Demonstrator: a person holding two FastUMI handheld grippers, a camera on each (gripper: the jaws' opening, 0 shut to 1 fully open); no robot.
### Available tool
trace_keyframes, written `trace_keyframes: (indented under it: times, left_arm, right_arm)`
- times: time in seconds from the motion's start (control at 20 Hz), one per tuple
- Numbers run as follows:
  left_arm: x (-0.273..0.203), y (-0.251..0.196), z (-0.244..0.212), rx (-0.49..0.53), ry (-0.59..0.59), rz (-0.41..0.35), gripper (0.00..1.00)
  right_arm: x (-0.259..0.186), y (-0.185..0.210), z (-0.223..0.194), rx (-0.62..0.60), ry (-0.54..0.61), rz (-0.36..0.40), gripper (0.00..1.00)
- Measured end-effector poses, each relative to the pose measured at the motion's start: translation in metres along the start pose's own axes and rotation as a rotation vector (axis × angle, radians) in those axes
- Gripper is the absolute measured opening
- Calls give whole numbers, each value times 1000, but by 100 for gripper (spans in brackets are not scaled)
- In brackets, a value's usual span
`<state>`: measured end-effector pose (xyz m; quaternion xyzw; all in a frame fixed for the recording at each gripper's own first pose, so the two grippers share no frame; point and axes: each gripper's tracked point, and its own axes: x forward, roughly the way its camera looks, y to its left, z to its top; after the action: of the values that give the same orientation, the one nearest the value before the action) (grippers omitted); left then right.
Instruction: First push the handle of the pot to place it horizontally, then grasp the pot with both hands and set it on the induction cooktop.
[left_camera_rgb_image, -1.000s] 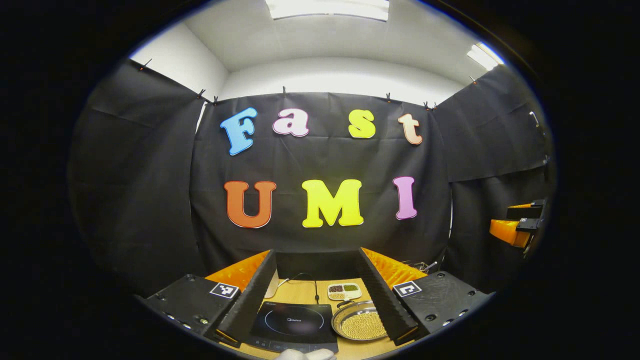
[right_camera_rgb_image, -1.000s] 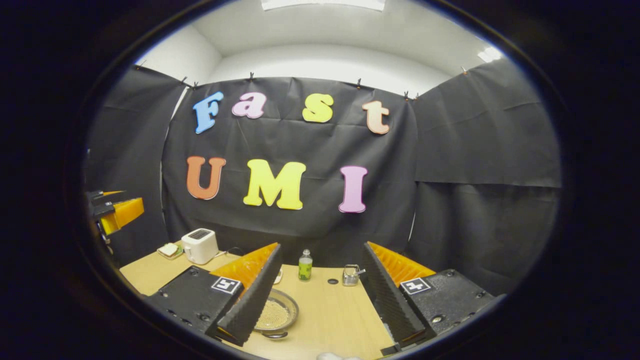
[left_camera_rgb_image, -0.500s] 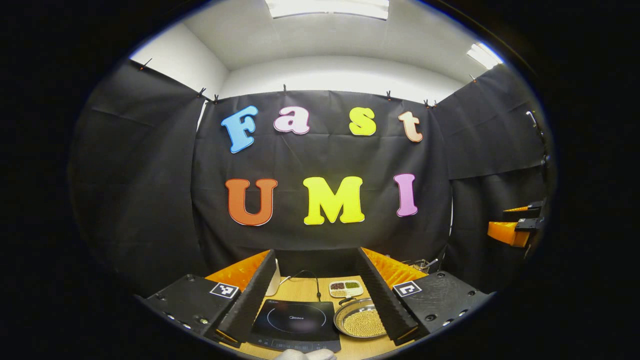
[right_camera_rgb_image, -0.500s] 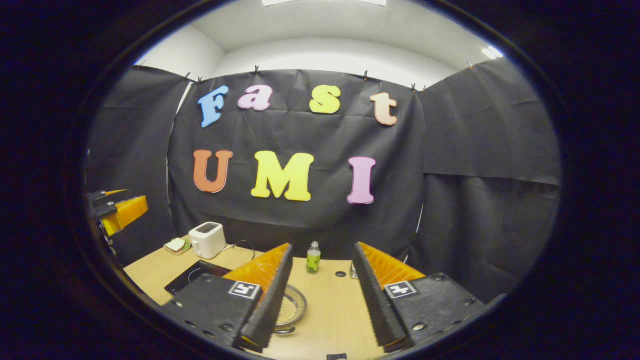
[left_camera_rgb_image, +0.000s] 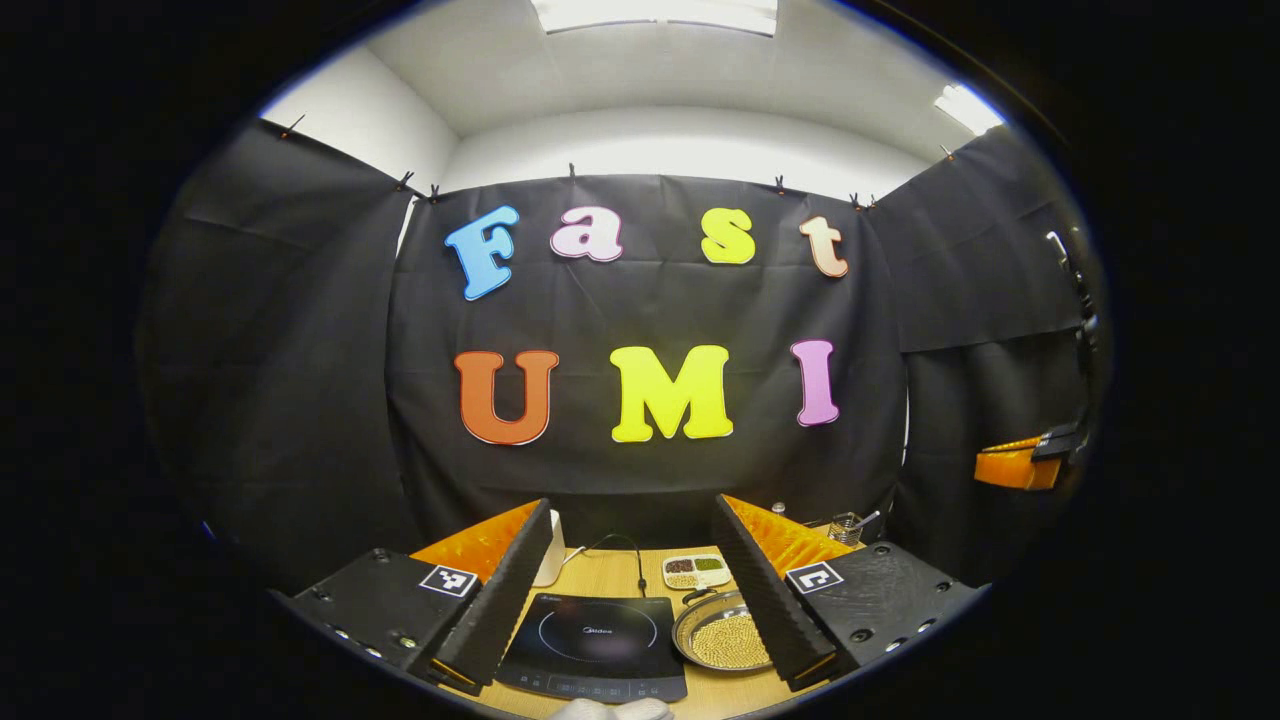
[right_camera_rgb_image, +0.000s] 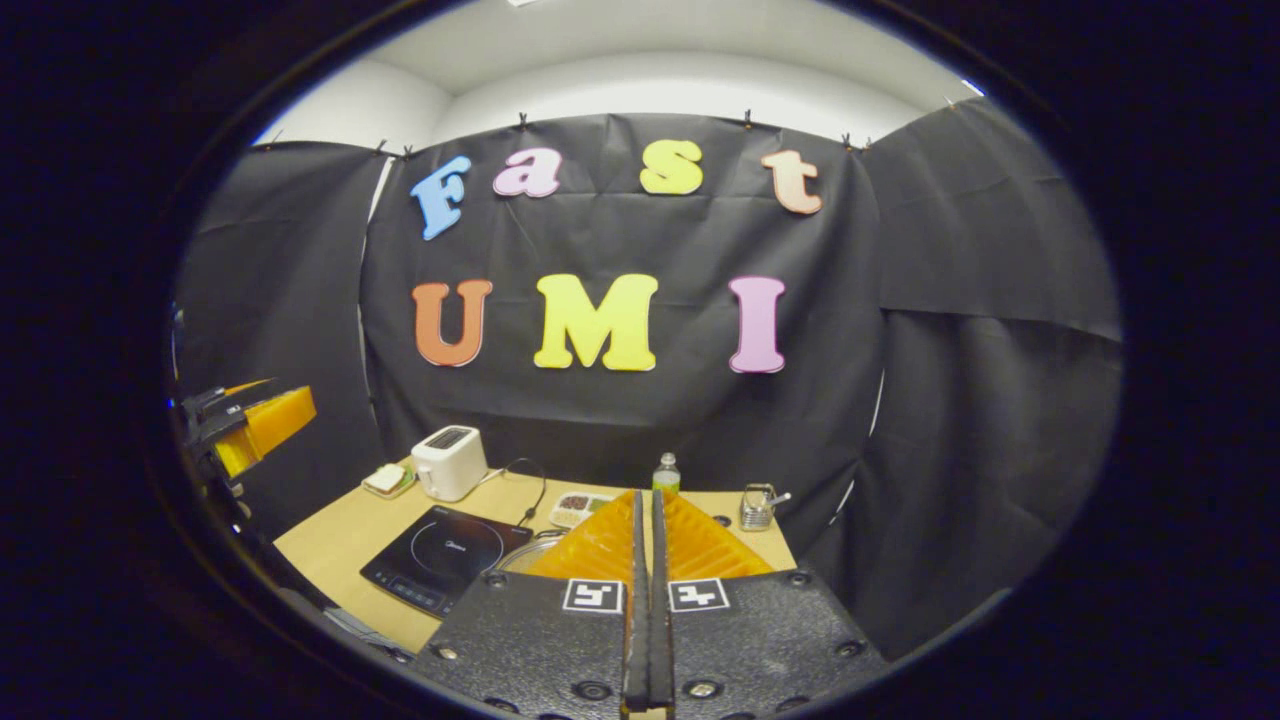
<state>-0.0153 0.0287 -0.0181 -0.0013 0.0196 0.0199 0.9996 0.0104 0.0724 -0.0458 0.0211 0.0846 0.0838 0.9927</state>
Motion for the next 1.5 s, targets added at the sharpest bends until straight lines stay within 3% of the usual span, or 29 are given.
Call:
trace_keyframes:
  times: [0.15,0.25,0.5,0.7,1.05,1.5]
  left_arm:
    - [-3,3,0,1,1,9,96]
    - [-4,6,-3,6,2,20,96]
    - [-12,17,-16,14,21,56,96]
    - [-17,27,-20,16,29,83,96]
    - [-28,37,-26,18,44,120,96]
    - [-41,56,-39,24,81,193,96]
  right_arm:
    - [12,16,-27,-9,58,43,4]
    - [23,33,-50,-13,106,95,0]
    - [52,63,-128,-22,268,178,4]
    - [69,75,-200,-32,423,199,0]
    - [80,91,-301,-59,643,236,4]
    - [100,110,-348,-124,753,285,1]
